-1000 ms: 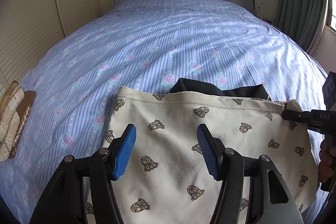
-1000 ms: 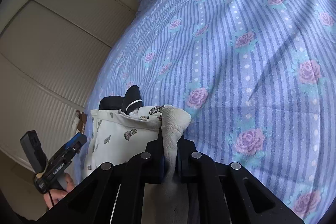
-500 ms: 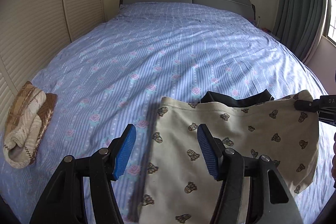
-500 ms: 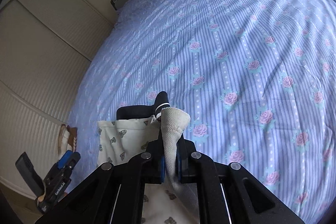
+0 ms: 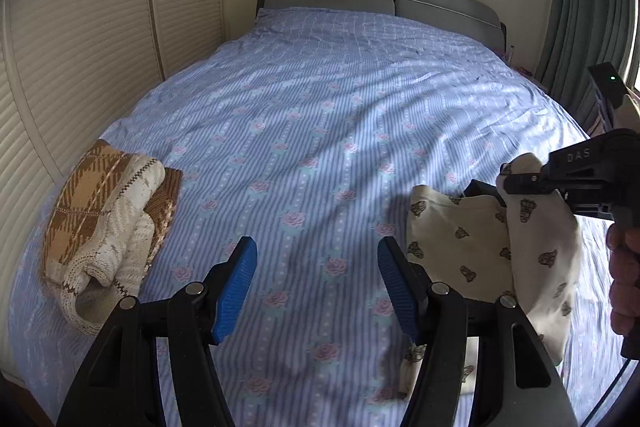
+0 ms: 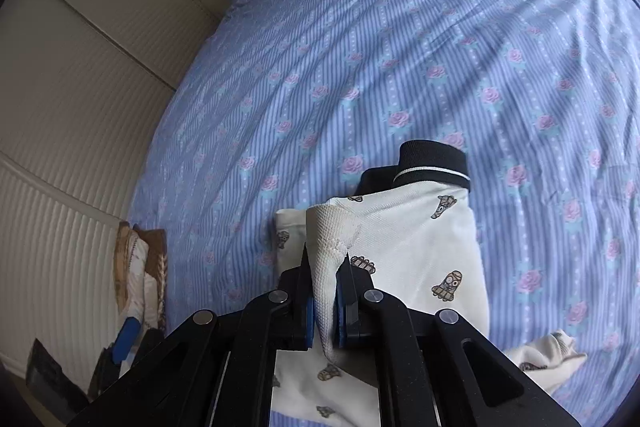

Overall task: Fold small clothes
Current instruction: 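Fold the gripped side over onto the other half with the right gripper, release, then lift the right gripper away and move the left gripper to the folded shirt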

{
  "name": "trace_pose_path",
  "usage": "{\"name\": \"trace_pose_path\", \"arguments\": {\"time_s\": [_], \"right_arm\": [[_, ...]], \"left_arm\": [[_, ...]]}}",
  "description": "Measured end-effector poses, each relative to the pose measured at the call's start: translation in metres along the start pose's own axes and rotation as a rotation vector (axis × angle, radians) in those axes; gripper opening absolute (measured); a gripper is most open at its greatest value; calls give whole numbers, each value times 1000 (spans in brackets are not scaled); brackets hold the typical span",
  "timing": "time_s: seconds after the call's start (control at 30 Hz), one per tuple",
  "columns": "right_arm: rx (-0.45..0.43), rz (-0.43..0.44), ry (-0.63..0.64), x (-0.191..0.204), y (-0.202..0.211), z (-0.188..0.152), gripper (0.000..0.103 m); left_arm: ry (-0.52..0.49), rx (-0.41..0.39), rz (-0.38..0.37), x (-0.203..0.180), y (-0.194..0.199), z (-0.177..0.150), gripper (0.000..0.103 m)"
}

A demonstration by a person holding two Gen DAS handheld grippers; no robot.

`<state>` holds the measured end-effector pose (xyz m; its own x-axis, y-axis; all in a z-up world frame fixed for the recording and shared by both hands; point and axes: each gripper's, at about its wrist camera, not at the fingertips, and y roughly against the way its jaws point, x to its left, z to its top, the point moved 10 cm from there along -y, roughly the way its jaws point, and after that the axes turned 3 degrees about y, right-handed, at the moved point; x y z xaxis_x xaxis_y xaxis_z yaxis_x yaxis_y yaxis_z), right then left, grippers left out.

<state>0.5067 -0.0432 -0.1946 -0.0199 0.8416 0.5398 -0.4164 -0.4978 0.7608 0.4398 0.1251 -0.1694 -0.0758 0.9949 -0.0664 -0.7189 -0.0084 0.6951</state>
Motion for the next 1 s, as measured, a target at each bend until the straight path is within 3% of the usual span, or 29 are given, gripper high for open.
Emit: {"name": "trace_pose_path", "arguments": {"time_s": [0.2,0.4,0.53,0.6,0.67,0.83,0.93,1.0], "right_arm": [[80,-66,-17,14,-69,-12,9],[102,-107,7,10,-91,-19,9],[137,-78,51,14,-97,-24,14],[131,-64,76,18,-92,-23,18],[140,-35,93,24,-82,-23,32],[130,-1,231,38,-35,-29,45],[74,33,246,30,6,-33,47],[23,50,219,13,35,-38,54]], "left_arm": [[11,20,13,24,-8,-11,62],[15,35,5,25,-17,-19,62],[8,47,-5,19,-21,-25,62],[4,52,-8,16,-20,-27,62],[2,50,-12,12,-17,-27,62],[-8,33,-22,1,-2,-24,62],[-14,22,-33,-10,9,-24,62],[-20,13,-37,-19,16,-26,62]]}}
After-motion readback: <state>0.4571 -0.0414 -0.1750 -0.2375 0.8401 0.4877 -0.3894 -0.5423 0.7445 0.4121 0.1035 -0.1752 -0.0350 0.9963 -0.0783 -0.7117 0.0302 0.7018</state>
